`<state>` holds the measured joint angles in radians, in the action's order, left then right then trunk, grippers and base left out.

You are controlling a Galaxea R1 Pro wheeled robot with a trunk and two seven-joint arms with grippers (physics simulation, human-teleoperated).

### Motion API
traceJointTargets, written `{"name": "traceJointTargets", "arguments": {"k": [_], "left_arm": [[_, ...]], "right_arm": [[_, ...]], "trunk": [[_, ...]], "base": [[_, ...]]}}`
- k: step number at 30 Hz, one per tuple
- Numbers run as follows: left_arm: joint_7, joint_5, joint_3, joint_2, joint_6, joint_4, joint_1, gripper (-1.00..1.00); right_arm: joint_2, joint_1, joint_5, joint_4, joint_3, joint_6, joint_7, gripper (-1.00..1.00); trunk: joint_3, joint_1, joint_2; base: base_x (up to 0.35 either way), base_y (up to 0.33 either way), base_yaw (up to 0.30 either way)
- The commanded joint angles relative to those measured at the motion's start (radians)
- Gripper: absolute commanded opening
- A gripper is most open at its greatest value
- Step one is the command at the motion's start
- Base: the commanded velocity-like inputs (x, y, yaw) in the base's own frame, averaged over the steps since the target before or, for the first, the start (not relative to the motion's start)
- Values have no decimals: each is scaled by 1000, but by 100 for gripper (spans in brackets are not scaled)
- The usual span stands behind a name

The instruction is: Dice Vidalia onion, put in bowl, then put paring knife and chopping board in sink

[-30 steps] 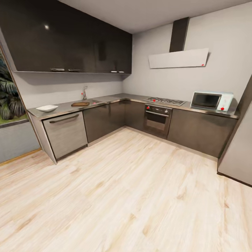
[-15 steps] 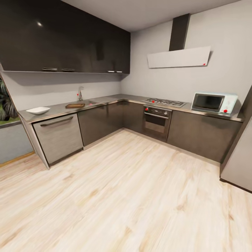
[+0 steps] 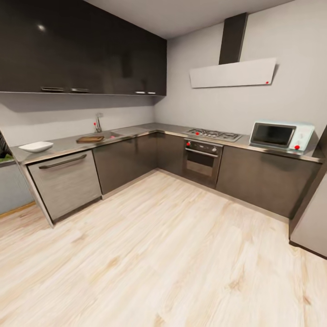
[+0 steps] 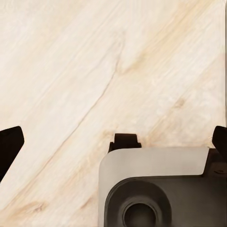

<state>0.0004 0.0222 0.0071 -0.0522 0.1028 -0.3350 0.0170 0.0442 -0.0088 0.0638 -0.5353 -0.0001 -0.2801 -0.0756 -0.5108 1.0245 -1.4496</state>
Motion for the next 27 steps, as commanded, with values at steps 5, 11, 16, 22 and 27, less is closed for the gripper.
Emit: {"name": "traceJointTargets", "arguments": {"k": [5, 11, 16, 22, 27], "left_arm": [[0, 2, 0, 0, 3, 1, 1, 100], [0, 2, 0, 0, 3, 1, 1, 100], [0, 2, 0, 0, 3, 1, 1, 100], [0, 2, 0, 0, 3, 1, 1, 100], [0, 2, 0, 0, 3, 1, 1, 100]], "right_arm": [[0, 0, 7, 0, 0, -2, -6, 100], [0, 0, 7, 0, 0, -2, -6, 100], [0, 0, 7, -3, 0, -2, -6, 100], [0, -1, 7, -3, 0, -2, -6, 100], [0, -1, 7, -3, 0, -2, -6, 100]], "trunk": [[-1, 1, 0], [-1, 1, 0], [-1, 1, 0], [-1, 1, 0], [-1, 1, 0]], "base": [[316, -136, 0], [316, -109, 0], [316, -18, 0], [316, -29, 14], [316, -72, 156]]}}
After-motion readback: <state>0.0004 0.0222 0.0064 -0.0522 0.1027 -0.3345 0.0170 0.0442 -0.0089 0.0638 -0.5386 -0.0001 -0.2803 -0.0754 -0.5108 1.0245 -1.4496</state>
